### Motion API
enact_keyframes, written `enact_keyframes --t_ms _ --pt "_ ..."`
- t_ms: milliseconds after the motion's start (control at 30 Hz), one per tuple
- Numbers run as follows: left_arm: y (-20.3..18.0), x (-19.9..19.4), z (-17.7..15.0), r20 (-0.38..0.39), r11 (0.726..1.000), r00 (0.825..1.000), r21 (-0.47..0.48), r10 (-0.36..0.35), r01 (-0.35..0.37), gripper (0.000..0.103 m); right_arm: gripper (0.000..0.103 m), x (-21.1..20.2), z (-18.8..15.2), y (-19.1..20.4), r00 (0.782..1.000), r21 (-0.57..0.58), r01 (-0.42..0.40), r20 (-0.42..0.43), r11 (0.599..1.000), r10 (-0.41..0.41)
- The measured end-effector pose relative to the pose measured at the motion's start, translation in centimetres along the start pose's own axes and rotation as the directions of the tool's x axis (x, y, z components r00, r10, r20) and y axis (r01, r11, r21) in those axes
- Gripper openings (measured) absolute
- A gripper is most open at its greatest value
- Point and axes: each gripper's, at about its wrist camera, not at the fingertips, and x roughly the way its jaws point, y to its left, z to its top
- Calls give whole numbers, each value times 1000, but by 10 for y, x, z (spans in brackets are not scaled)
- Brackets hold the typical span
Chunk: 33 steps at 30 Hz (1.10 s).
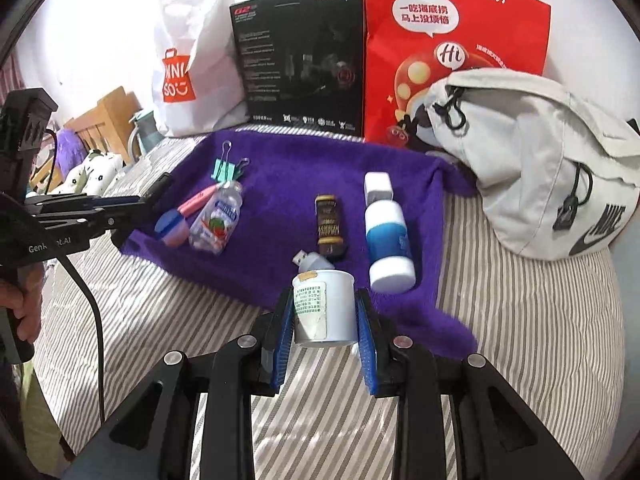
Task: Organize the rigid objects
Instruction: 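Lay the Horizon stick on the towel while right tool sets the tape roll there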
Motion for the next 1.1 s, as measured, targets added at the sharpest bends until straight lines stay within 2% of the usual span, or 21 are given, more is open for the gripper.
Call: enact_keyframes --t_ms 333,633,967,1100 --pt "0 25 23 -18 1000 1000 16 -15 16 21 30 31 29 -1 999 -7 -47 -13 999 47" --pt "10 56 50 -43 999 998 -1 -50 50 21 30 68 51 25 992 -43 -117 -48 992 115" --pt "26 77 75 -50 999 998 -8 -40 40 21 30 108 57 50 980 -113 -173 -115 978 160" --pt "31 87 74 -65 1000 998 10 -6 7 21 30 115 54 49 978 -129 -176 -135 976 159"
